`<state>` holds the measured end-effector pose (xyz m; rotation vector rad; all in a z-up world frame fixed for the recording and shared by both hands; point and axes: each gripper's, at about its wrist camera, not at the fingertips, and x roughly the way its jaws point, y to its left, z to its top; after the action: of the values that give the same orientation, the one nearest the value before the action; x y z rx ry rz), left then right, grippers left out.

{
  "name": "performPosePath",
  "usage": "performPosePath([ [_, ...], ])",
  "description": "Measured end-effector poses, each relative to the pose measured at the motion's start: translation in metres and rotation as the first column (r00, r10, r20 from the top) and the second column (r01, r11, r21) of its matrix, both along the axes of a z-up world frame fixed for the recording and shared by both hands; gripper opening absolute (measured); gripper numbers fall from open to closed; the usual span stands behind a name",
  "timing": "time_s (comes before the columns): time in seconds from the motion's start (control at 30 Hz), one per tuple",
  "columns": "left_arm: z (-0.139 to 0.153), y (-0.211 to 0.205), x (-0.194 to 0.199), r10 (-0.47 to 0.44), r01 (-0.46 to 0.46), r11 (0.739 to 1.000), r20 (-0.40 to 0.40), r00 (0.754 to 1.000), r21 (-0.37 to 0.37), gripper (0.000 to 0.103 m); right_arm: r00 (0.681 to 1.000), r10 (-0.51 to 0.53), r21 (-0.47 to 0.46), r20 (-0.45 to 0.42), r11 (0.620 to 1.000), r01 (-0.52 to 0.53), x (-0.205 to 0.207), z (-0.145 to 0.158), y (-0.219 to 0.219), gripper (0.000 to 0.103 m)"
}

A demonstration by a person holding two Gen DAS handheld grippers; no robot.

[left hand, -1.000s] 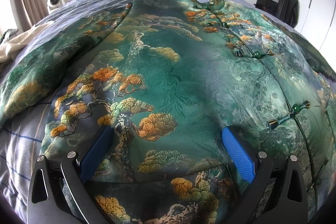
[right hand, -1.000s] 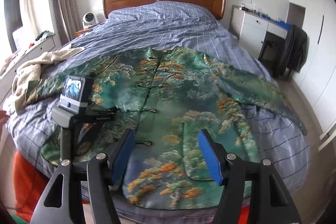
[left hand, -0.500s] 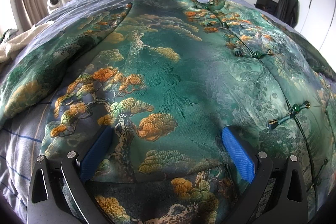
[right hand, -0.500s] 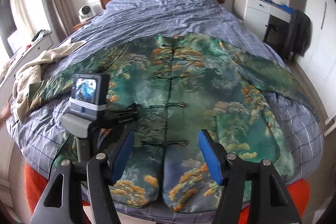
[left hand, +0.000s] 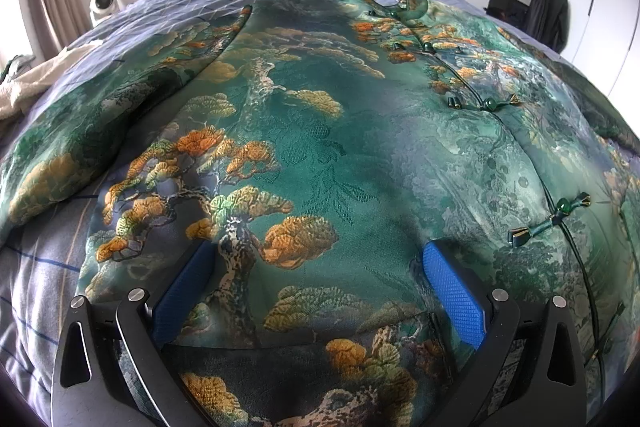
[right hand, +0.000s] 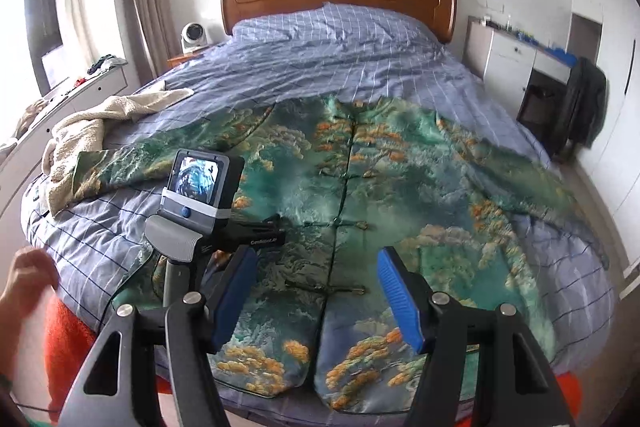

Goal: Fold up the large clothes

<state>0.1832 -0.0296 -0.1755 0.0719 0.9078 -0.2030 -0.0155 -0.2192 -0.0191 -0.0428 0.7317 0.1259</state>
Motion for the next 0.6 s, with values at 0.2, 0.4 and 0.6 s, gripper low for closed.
performPosePath([
  [0.2, 0.000, 0.000, 0.000, 0.000, 0.000, 1.000, 0.000, 1.000, 0.000, 0.103, 0.997, -0.020, -0.005, 0.074, 1.000, 0.021, -0.021, 0.012, -0.020, 0.065],
  [0.4, 0.000, 0.000, -0.001, 0.000, 0.000, 1.000, 0.000, 1.000, 0.000, 0.103, 0.993, -0.050, -0.041, 0.111, 0.998, 0.055, -0.040, 0.015, -0.056, 0.065],
  [0.6, 0.000, 0.000, -0.001, 0.001, -0.001, 1.000, 0.002, 1.000, 0.001, 0.103, 0.987, -0.134, -0.004, 0.086, 0.991, 0.135, -0.041, 0.000, -0.112, 0.067],
])
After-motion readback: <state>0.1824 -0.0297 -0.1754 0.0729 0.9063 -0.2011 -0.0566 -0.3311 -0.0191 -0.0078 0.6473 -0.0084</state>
